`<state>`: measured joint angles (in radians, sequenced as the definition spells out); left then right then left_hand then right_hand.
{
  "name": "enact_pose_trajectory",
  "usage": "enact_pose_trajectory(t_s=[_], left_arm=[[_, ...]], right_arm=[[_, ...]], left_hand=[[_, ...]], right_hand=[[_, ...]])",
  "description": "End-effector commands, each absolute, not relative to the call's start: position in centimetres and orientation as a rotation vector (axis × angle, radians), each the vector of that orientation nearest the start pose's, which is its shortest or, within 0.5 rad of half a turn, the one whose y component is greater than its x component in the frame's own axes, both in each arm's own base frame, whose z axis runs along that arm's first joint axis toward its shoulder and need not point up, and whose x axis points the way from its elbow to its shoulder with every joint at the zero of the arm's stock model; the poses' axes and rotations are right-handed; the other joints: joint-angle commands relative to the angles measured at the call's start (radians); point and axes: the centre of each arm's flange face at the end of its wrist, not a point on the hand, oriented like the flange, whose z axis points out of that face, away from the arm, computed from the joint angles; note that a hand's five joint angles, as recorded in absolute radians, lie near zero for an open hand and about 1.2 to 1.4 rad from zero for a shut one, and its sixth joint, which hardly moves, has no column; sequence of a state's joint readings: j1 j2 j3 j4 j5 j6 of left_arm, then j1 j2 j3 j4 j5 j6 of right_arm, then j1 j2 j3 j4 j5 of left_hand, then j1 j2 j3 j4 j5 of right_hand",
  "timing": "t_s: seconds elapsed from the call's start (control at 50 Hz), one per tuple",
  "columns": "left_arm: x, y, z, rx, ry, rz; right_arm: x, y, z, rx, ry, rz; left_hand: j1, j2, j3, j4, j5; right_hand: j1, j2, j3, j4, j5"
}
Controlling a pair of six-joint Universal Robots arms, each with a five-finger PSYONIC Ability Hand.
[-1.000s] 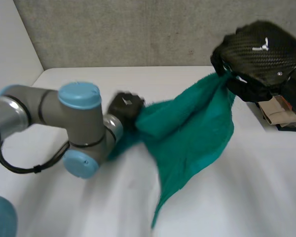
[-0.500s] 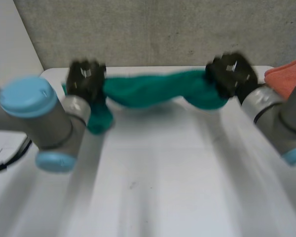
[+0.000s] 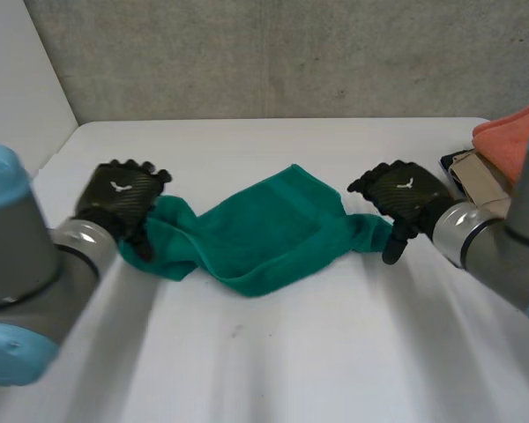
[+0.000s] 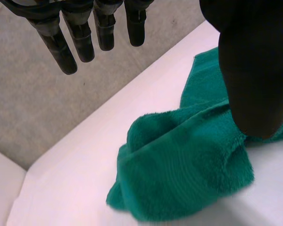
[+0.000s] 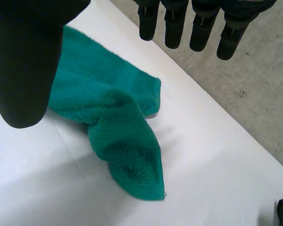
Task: Fold the laundry.
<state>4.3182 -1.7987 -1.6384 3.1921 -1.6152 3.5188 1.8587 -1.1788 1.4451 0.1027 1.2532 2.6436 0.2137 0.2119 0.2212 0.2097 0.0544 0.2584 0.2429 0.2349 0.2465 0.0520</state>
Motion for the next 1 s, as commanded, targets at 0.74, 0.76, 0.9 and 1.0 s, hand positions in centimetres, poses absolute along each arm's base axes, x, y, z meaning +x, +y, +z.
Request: enact_pose_trajectory(t_s=[0.74,0.76,0.9,1.0], left_arm=[[-23.5,-35.0,15.8,1.086,2.524,-1.616],[-23.6,-35.2,16.1,1.079,2.506,-1.640],[-24.3,-39.9,22.4,0.865,2.112,-2.100],[-23.4,-42.9,31.6,0.536,1.610,-2.533]], right_arm=[[27.5,-36.2,16.1,-1.268,2.157,-1.546],[27.6,-36.5,16.0,-1.268,2.151,-1.560],[29.1,-41.5,21.4,-1.157,1.968,-2.096],[30.2,-43.0,31.0,-0.836,1.493,-2.682]], left_hand=[[1.119,1.120,1.111,1.123,1.103],[1.182,1.184,1.174,1.186,1.167],[1.183,1.184,1.175,1.187,1.167],[1.183,1.184,1.175,1.187,1.167]], right_hand=[[0.788,0.804,0.812,0.800,0.820],[0.948,0.963,0.971,0.960,0.980],[1.138,1.153,1.161,1.150,1.170],[1.138,1.153,1.161,1.150,1.170]])
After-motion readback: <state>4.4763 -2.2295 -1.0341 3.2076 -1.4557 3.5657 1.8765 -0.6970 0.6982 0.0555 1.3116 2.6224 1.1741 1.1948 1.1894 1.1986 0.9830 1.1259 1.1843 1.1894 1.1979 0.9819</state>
